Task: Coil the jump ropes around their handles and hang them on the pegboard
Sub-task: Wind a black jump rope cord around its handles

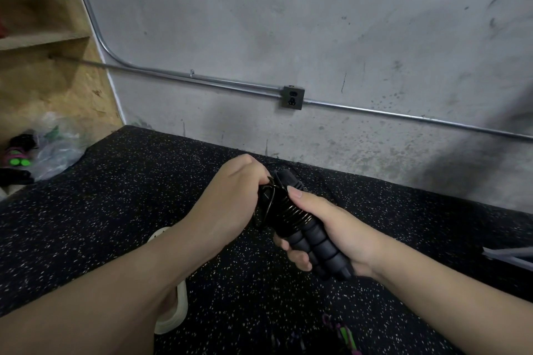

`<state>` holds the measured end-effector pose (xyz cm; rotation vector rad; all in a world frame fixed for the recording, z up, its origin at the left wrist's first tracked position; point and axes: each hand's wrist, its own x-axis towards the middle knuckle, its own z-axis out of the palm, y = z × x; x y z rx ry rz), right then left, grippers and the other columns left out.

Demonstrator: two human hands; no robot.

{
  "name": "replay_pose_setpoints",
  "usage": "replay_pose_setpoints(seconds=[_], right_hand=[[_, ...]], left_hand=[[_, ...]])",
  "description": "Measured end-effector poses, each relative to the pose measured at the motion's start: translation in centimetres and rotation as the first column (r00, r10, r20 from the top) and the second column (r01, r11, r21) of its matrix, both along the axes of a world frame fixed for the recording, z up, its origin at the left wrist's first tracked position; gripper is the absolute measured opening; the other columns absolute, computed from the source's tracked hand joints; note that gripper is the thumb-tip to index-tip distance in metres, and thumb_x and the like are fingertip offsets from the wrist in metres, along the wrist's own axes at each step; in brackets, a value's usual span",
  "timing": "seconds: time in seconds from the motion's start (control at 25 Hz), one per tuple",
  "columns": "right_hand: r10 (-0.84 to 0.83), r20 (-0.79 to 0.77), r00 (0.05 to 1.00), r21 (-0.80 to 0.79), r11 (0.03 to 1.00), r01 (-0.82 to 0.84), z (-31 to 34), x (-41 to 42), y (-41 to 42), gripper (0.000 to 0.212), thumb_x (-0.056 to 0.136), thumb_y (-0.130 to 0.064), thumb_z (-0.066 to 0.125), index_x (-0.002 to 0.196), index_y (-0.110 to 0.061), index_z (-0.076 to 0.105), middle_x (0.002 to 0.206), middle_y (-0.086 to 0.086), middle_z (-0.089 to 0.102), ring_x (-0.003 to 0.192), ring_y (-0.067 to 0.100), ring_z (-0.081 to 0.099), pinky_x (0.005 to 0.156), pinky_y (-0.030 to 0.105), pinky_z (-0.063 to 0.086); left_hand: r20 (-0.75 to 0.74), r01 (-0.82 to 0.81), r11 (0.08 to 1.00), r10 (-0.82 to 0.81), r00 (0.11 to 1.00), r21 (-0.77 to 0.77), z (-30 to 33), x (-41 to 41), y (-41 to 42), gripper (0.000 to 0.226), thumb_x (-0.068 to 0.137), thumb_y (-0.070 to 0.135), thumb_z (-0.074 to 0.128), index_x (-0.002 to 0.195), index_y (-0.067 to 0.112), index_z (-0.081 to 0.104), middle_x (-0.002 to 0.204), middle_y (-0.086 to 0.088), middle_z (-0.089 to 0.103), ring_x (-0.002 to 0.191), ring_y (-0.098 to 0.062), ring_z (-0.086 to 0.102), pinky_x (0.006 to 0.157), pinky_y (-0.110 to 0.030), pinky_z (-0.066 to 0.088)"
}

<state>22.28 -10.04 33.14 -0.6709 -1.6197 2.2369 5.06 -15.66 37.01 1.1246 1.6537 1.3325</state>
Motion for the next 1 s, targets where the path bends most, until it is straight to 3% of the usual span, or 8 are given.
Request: replay_pose_setpoints(seconds=[0.2, 0.28, 0.4, 0.48, 0.56, 0.68, 0.88, 1.0], right_hand=[[-0.091, -0.046, 0.995, 0.222, 0.970, 0.099, -0.5, 0.4, -0.1, 0.050, 0.093, -0.051, 0.061, 0.102, -0.001, 0.055, 0.078, 0.022, 0.058, 0.051, 0.020, 0.047, 0.052, 0.033, 0.037], [-0.087, -0.056, 0.995, 0.222, 0.970, 0.097, -0.5, 0.7, 0.0, 0.050, 0.095, -0.050, 0.059, 0.103, 0.000, 0.055, 0.079, 0.022, 0.058, 0.051, 0.020, 0.047, 0.051, 0.032, 0.038], [-0.130, -0.057, 0.990, 0.109, 0.985, 0.136, -0.4, 1.3, 0.7, 0.048, 0.096, -0.054, 0.059, 0.107, -0.007, 0.060, 0.080, 0.020, 0.056, 0.051, 0.020, 0.047, 0.048, 0.027, 0.042], [-0.174, -0.031, 0.984, 0.051, 0.983, 0.176, -0.8, 1.8, 1.0, 0.045, 0.094, -0.057, 0.061, 0.106, -0.014, 0.063, 0.080, 0.019, 0.056, 0.050, 0.019, 0.048, 0.048, 0.026, 0.043], [-0.175, -0.044, 0.984, -0.031, 0.984, 0.174, -1.2, 1.7, 1.0, 0.049, 0.089, -0.060, 0.066, 0.106, -0.014, 0.062, 0.079, 0.017, 0.056, 0.049, 0.020, 0.047, 0.047, 0.025, 0.042], [-0.199, -0.116, 0.973, -0.201, 0.964, 0.173, -1.0, 1.8, 1.3, 0.050, 0.089, -0.063, 0.063, 0.104, -0.015, 0.065, 0.078, 0.011, 0.054, 0.050, 0.016, 0.046, 0.047, 0.026, 0.041], [-0.262, -0.211, 0.942, -0.283, 0.938, 0.198, -0.3, 2.5, 2.0, 0.046, 0.091, -0.065, 0.058, 0.099, -0.020, 0.065, 0.078, 0.009, 0.051, 0.050, 0.015, 0.044, 0.048, 0.027, 0.036], [-0.275, -0.246, 0.929, -0.287, 0.937, 0.201, 0.2, 2.7, 2.2, 0.046, 0.093, -0.064, 0.055, 0.100, -0.020, 0.064, 0.078, 0.009, 0.052, 0.050, 0.015, 0.045, 0.049, 0.027, 0.036]], left_hand=[[0.006, 0.063, 0.998, -0.063, 0.998, -0.030, -0.3, -0.1, 0.3, 0.021, 0.074, 0.025, 0.051, 0.058, 0.027, 0.064, 0.062, 0.007, 0.059, 0.070, -0.019, 0.054, 0.074, -0.044, 0.042], [0.014, 0.095, 0.993, -0.094, 0.995, -0.073, -0.3, -0.4, 0.8, 0.029, 0.074, 0.018, 0.047, 0.052, 0.028, 0.064, 0.052, 0.009, 0.055, 0.061, -0.016, 0.050, 0.074, -0.043, 0.042], [0.023, 0.309, 0.948, -0.308, 0.951, -0.078, -0.1, -0.4, 0.4, 0.031, 0.073, 0.011, 0.046, 0.052, 0.029, 0.061, 0.051, 0.008, 0.044, 0.054, -0.014, 0.040, 0.061, -0.033, 0.034], [-0.062, 0.356, 0.934, -0.356, 0.932, -0.018, 0.0, 0.6, -0.7, 0.024, 0.078, 0.017, 0.049, 0.068, 0.029, 0.067, 0.057, 0.004, 0.046, 0.058, -0.017, 0.041, 0.057, -0.034, 0.033], [-0.241, 0.250, 0.963, -0.220, 0.945, 0.101, -0.2, 0.8, -1.3, 0.025, 0.100, 0.019, 0.048, 0.086, 0.028, 0.066, 0.060, 0.008, 0.049, 0.054, -0.009, 0.042, 0.051, -0.025, 0.038], [-0.397, 0.120, 0.967, -0.021, 0.918, 0.225, -0.6, -1.1, -0.7, 0.025, 0.108, 0.013, 0.041, 0.103, 0.027, 0.061, 0.078, 0.004, 0.059, 0.056, -0.004, 0.047, 0.052, -0.016, 0.042], [-0.616, 0.263, 0.964, -0.227, 0.755, -0.033, -3.8, -3.4, 0.3, 0.042, 0.105, 0.005, 0.041, 0.125, 0.038, 0.058, 0.113, 0.022, 0.060, 0.096, 0.008, 0.057, 0.075, -0.012, 0.049], [-0.570, 0.349, 0.932, -0.341, 0.748, -0.101, -4.3, -3.7, 0.5, 0.045, 0.104, 0.012, 0.054, 0.135, 0.044, 0.053, 0.120, 0.025, 0.061, 0.101, 0.007, 0.060, 0.080, -0.012, 0.050]])
